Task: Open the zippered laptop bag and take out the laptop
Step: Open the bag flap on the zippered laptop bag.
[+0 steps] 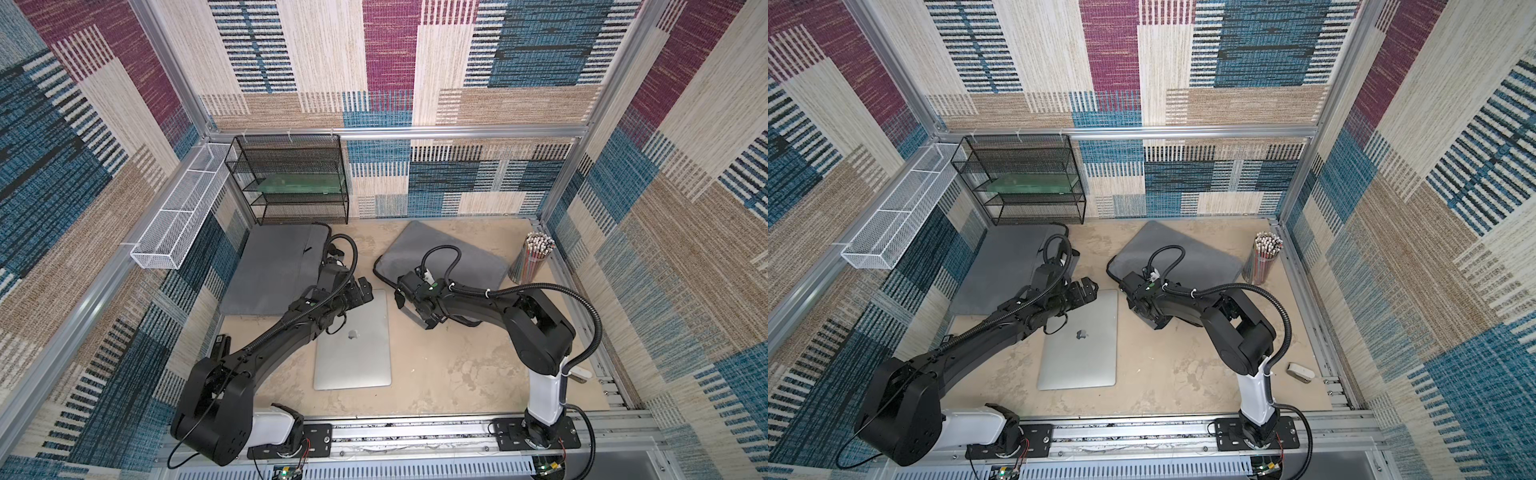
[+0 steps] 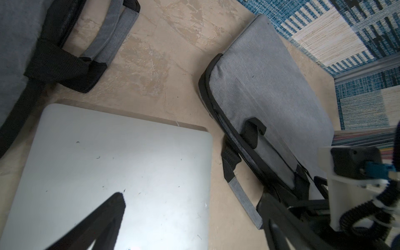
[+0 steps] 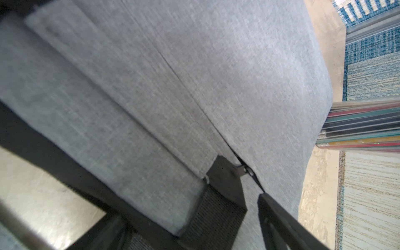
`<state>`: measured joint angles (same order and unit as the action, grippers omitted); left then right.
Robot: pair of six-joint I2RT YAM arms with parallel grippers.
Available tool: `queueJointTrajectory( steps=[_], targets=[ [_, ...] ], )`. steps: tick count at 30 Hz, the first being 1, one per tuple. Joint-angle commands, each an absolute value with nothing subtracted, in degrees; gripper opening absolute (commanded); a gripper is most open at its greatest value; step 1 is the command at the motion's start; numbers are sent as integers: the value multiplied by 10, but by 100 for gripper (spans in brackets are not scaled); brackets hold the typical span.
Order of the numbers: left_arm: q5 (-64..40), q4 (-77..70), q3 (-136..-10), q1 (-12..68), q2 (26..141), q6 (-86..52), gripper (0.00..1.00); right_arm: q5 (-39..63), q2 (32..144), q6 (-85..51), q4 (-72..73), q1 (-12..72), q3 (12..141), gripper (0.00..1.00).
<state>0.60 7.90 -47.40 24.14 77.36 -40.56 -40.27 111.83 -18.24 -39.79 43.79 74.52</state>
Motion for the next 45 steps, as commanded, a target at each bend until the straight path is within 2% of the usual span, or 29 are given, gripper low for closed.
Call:
queueJointTrajectory(
  steps=[1,4,7,14,17,26,31,40,45],
  targets=[
    [0,69,-475,241,778,-413,99,-451,1132,-202,-386,435,753,81],
    [0,70,-476,241,783,-417,99,-482,1146,-214,-391,428,772,76],
    [7,76,-478,240,787,-423,99,-494,1147,-213,-379,423,784,64],
    [-38,22,-463,224,795,-454,99,-477,1127,-213,-350,410,818,15],
    [-84,-16,-464,212,814,-476,99,-448,1110,-205,-346,410,844,0],
    [-241,-126,-536,214,942,-535,99,-391,1074,-241,-402,410,909,0],
    [-267,-156,-585,239,990,-550,99,-351,1046,-268,-408,407,911,0],
    [-268,-187,-629,286,1065,-581,75,-290,1008,-312,-388,371,912,0],
    [-276,-195,-665,305,1110,-583,71,-249,989,-324,-366,351,899,0]
  ],
)
